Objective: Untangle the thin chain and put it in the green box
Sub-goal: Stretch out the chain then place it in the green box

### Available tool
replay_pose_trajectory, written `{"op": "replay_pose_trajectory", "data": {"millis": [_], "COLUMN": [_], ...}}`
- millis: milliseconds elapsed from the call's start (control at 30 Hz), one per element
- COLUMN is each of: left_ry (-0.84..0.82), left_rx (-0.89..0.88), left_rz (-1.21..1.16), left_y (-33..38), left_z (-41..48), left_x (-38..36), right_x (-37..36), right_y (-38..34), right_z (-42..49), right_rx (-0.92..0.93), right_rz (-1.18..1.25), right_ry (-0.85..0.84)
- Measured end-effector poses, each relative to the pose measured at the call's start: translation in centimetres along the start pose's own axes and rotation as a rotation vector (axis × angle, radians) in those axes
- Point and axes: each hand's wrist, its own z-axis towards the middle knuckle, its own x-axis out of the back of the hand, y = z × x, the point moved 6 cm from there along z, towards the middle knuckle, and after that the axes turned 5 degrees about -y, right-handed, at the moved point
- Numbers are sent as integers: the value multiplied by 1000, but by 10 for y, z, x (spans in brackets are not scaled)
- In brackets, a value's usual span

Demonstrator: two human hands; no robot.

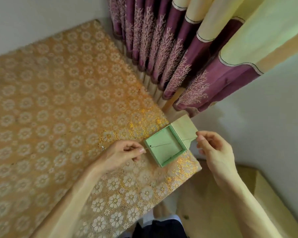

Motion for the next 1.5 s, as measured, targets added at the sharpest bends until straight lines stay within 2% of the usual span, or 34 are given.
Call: {"op": "replay_pose_trajectory", "data": {"millis": [133,233,400,500,667,1067,1167,1500], "left_ry": [-28,-38,-53,-12,42,143,177,300], "left_rx": [87,124,91,29,-100,-219,-266,-239], "left_rz": [109,316,562,589,654,1204,1196,1151], "left_y": [3,12,41,58,77,85,90,96], "left_z": [7,12,24,39,68,119,119,105], "left_x": [10,13,10,-3,-31,-44,-43,-34], "right_x": [20,29,43,48,51,18,7,-19], "right_y": [33,53,85,102,113,90,81,63], "right_z": [-5,-9,-17,-25,-39,-40,-32,-13], "right_rx": [-92,-122,-191,-243,-270,-189,-164,-165], "right_rz": [90,126,141,145,154,170,180,215], "right_ry": [83,122,203,249,235,119,81,49]}}
